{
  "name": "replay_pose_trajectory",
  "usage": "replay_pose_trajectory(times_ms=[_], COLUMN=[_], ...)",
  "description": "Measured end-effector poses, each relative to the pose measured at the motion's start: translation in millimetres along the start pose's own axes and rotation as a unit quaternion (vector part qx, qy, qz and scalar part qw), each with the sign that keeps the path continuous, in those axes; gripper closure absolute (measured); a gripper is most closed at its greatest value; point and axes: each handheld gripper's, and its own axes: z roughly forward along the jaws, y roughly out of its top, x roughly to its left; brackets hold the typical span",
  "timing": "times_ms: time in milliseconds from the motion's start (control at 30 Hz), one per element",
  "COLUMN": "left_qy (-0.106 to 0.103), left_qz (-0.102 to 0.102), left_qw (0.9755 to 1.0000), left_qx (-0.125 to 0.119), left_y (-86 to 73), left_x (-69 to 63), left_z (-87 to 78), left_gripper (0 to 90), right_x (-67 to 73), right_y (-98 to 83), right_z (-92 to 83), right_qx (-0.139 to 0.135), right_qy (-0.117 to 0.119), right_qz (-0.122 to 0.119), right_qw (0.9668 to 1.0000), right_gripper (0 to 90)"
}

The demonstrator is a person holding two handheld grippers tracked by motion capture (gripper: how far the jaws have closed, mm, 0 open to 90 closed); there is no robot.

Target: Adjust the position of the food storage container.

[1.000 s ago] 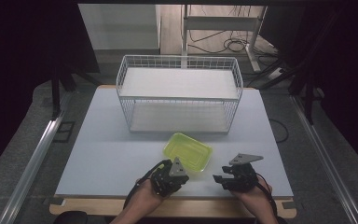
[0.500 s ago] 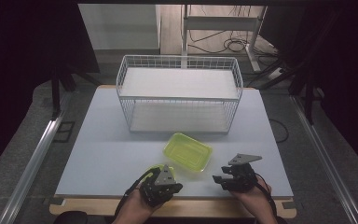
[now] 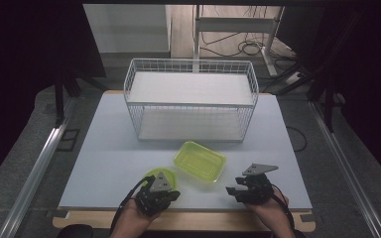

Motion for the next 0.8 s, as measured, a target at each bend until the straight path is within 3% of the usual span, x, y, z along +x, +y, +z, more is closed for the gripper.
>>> replay_pose_trajectory(times_ms=[233, 433, 633, 800], left_qy=[0.027, 0.017, 0.021, 0.058], left_qz=[-0.017, -0.026, -0.007, 0.001], left_qw=[0.9995, 0.9995, 0.9997, 0.9983], left_qx=[0.003, 0.0, -0.006, 0.009], left_y=[-9.2, -9.1, 9.6, 21.2], left_x=[16.5, 18.4, 10.4, 14.8], left_z=[-11.3, -12.5, -1.5, 9.4], left_gripper=[89.8, 89.7, 89.7, 89.8], right_x=[0.4, 0.2, 1.5, 1.9], right_y=[0.1, 0.2, 0.4, 0.5], right_z=[0.1, 0.0, 1.6, 1.6], right_qx=[0.001, 0.0, 0.001, 0.002], right_qy=[0.0, 0.0, 0.001, 0.003], right_qz=[0.0, 0.0, -0.004, -0.006], right_qw=[1.0, 1.0, 1.0, 1.0], right_gripper=[45.4, 45.3, 45.2, 45.1])
